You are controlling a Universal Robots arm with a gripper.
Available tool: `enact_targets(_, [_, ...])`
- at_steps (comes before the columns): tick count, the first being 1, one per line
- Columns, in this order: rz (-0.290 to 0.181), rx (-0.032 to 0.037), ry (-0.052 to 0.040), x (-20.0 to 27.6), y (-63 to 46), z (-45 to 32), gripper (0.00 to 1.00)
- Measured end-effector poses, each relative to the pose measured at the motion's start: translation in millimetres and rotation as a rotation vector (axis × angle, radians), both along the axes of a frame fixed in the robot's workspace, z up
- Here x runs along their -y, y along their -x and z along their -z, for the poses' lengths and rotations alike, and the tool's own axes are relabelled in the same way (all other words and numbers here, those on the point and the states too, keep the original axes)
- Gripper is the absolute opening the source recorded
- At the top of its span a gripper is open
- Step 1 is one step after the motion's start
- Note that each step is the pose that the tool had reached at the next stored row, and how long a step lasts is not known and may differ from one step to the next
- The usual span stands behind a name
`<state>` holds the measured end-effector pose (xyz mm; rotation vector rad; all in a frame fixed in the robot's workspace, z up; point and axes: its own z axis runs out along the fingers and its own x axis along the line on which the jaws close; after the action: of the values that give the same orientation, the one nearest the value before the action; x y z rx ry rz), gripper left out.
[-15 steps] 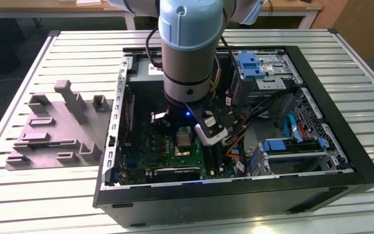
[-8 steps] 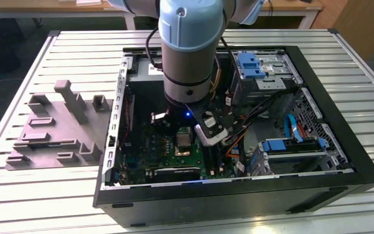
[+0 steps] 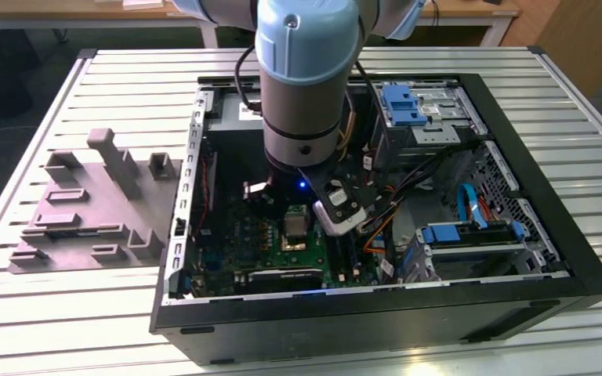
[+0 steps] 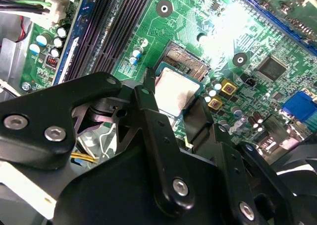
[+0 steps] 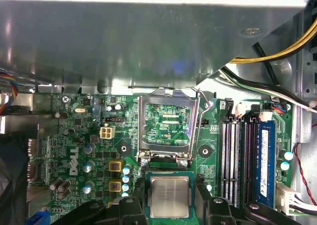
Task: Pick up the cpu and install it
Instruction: 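Place the cpu into insertion slot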
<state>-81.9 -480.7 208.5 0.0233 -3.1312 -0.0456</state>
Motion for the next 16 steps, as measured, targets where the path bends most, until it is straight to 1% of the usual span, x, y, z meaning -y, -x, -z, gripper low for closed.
enact_targets(3, [0.0, 0.0, 0.0, 0.0, 0.0, 1.4, 0.47])
enact_targets(9, [0.0, -0.0001, 0.0001, 0.1, 0.0, 1.6, 0.47])
enact_targets(16, [-0.013, -0.0001, 0.0001, 4.2, 0.7, 2.6, 0.47])
